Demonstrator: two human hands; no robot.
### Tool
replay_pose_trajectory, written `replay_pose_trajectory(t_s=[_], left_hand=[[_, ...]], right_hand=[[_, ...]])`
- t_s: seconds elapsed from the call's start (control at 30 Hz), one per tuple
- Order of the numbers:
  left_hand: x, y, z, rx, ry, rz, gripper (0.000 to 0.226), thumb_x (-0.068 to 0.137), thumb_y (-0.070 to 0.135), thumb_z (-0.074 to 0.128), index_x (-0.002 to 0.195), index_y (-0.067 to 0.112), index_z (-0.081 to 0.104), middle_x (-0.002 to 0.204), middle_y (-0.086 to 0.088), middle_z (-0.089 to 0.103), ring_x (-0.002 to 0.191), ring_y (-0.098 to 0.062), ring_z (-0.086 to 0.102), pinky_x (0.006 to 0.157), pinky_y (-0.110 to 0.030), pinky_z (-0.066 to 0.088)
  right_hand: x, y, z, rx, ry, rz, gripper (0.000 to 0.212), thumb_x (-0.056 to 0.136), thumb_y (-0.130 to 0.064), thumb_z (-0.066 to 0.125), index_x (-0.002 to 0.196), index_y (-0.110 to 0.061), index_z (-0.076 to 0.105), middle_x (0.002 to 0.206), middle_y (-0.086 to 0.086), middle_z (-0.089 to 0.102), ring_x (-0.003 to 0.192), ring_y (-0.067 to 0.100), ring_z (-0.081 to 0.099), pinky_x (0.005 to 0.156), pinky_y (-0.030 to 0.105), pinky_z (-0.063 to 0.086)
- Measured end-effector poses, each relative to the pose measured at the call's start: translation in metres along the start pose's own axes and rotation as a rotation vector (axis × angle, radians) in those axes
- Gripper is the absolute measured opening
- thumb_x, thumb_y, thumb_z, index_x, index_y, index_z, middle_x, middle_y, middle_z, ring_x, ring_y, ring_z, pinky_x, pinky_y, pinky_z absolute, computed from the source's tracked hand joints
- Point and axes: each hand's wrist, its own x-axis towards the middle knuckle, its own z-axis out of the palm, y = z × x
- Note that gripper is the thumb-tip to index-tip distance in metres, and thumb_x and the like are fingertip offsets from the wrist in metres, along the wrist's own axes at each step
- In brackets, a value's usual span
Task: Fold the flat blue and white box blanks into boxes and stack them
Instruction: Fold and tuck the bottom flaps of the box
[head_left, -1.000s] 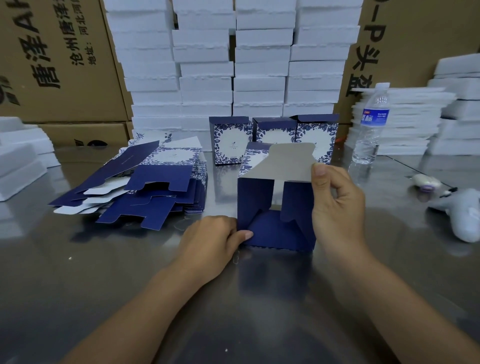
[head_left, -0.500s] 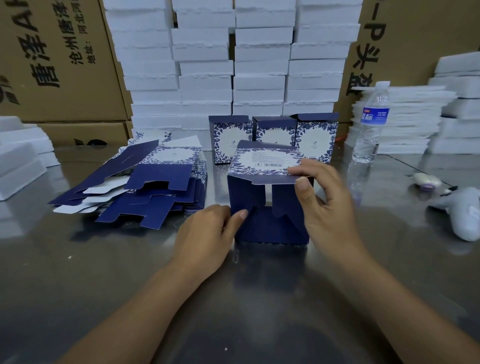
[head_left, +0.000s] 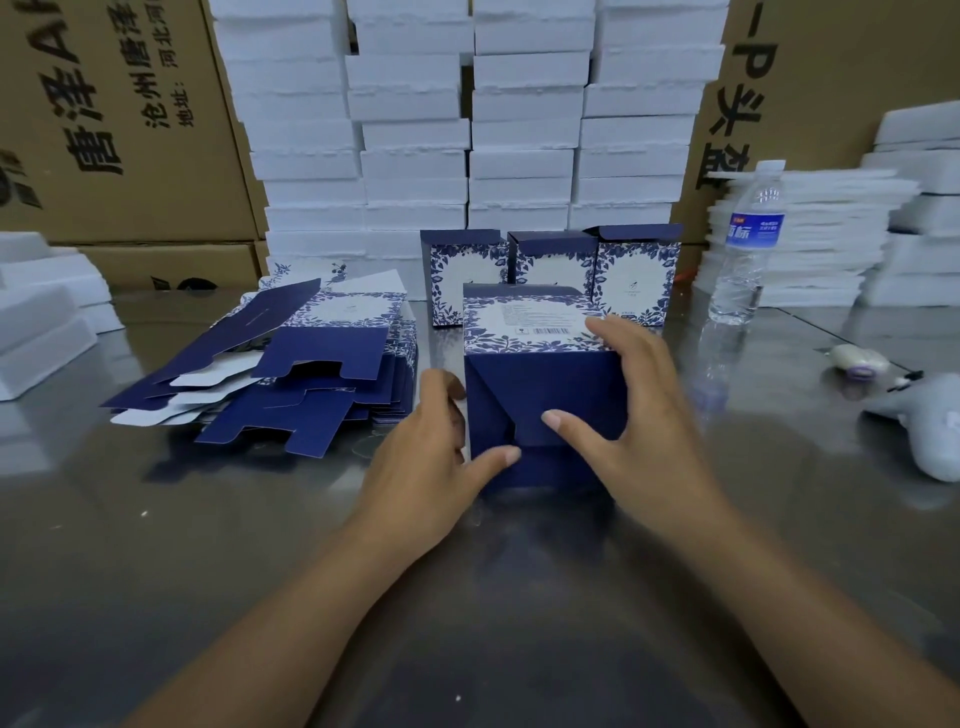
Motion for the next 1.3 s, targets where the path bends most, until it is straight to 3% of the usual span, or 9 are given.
replay_pose_trajectory(t_s=[0.13, 0.3, 0.37, 0.5, 0.63, 0.83, 1.03, 1.17, 1.3], left_hand=[[0.001, -0.003, 0.005, -0.146, -0.061, 0.017, 0.088, 0.066, 0.032, 0.084, 0.11, 0.062, 0.014, 0.088, 0.02, 0.06, 0.081, 0.007, 0.061, 0.069, -0.018, 0.051], [0.001, -0.004, 0.005, -0.187, 0.052, 0.102, 0.085, 0.074, 0.057, 0.06, 0.136, 0.059, 0.001, 0.084, -0.003, 0.065, 0.069, -0.01, 0.061, 0.065, -0.021, 0.051], [0.001, -0.002, 0.003, -0.205, 0.101, 0.124, 0.075, 0.077, 0.059, 0.054, 0.135, 0.064, 0.007, 0.082, -0.008, 0.066, 0.064, -0.014, 0.06, 0.062, -0.026, 0.052], [0.003, 0.006, -0.001, -0.134, 0.247, 0.168, 0.045, 0.081, 0.056, 0.051, 0.124, 0.054, 0.037, 0.058, 0.012, 0.049, 0.048, -0.004, 0.044, 0.045, -0.01, 0.031], [0.004, 0.014, -0.007, -0.078, 0.378, 0.173, 0.034, 0.08, 0.044, 0.064, 0.111, 0.031, 0.058, 0.079, 0.017, 0.048, 0.072, 0.004, 0.047, 0.066, -0.003, 0.035], [0.004, 0.025, -0.011, -0.075, 0.387, 0.323, 0.023, 0.083, 0.022, 0.069, 0.102, 0.01, 0.068, 0.11, 0.004, 0.058, 0.112, -0.016, 0.055, 0.1, -0.026, 0.041], [0.006, 0.029, -0.013, -0.175, 0.4, 0.357, 0.015, 0.078, 0.01, 0.071, 0.093, 0.01, 0.07, 0.096, 0.007, 0.063, 0.097, -0.013, 0.059, 0.089, -0.025, 0.047], [0.005, 0.032, -0.012, -0.156, 0.396, 0.394, 0.01, 0.079, 0.011, 0.071, 0.089, 0.009, 0.071, 0.092, 0.005, 0.064, 0.091, -0.014, 0.059, 0.082, -0.028, 0.048], [0.004, 0.033, -0.012, -0.152, 0.411, 0.408, 0.012, 0.084, 0.023, 0.064, 0.089, 0.014, 0.071, 0.09, 0.005, 0.064, 0.089, -0.016, 0.059, 0.078, -0.046, 0.048]], right_hand=[[-0.001, 0.001, 0.002, -0.072, 0.059, 0.002, 0.061, 0.076, -0.021, 0.077, 0.13, -0.021, 0.047, 0.134, -0.004, 0.038, 0.122, 0.004, 0.037, 0.092, -0.002, 0.024], [-0.001, -0.001, 0.003, -0.096, 0.174, -0.053, 0.056, 0.072, -0.018, 0.08, 0.121, -0.014, 0.053, 0.124, 0.001, 0.045, 0.115, 0.013, 0.045, 0.092, 0.019, 0.037], [-0.002, -0.002, 0.003, -0.098, 0.189, -0.078, 0.057, 0.072, -0.019, 0.08, 0.121, -0.014, 0.052, 0.121, 0.0, 0.044, 0.111, 0.013, 0.047, 0.09, 0.021, 0.039], [-0.003, -0.006, 0.002, -0.105, 0.143, -0.129, 0.065, 0.076, -0.025, 0.076, 0.13, -0.029, 0.04, 0.122, -0.005, 0.039, 0.111, 0.01, 0.044, 0.083, 0.017, 0.038], [-0.004, -0.01, 0.001, -0.162, 0.101, -0.164, 0.063, 0.08, -0.028, 0.07, 0.133, -0.036, 0.036, 0.124, -0.005, 0.039, 0.108, 0.016, 0.049, 0.082, 0.026, 0.045], [-0.003, -0.016, 0.003, -0.221, 0.154, -0.215, 0.039, 0.08, -0.031, 0.067, 0.115, -0.013, 0.064, 0.113, 0.012, 0.054, 0.114, 0.027, 0.045, 0.092, 0.047, 0.044], [-0.001, -0.022, 0.005, -0.109, 0.282, -0.287, 0.024, 0.087, -0.026, 0.06, 0.096, -0.006, 0.07, 0.097, 0.01, 0.06, 0.096, 0.023, 0.056, 0.085, 0.024, 0.043], [0.0, -0.024, 0.005, -0.052, 0.372, -0.327, 0.021, 0.089, -0.023, 0.062, 0.085, -0.005, 0.073, 0.083, 0.007, 0.062, 0.074, 0.026, 0.06, 0.063, 0.037, 0.049], [0.0, -0.024, 0.003, -0.053, 0.372, -0.374, 0.021, 0.089, -0.021, 0.062, 0.083, -0.004, 0.073, 0.079, 0.008, 0.061, 0.071, 0.026, 0.059, 0.06, 0.039, 0.047]])
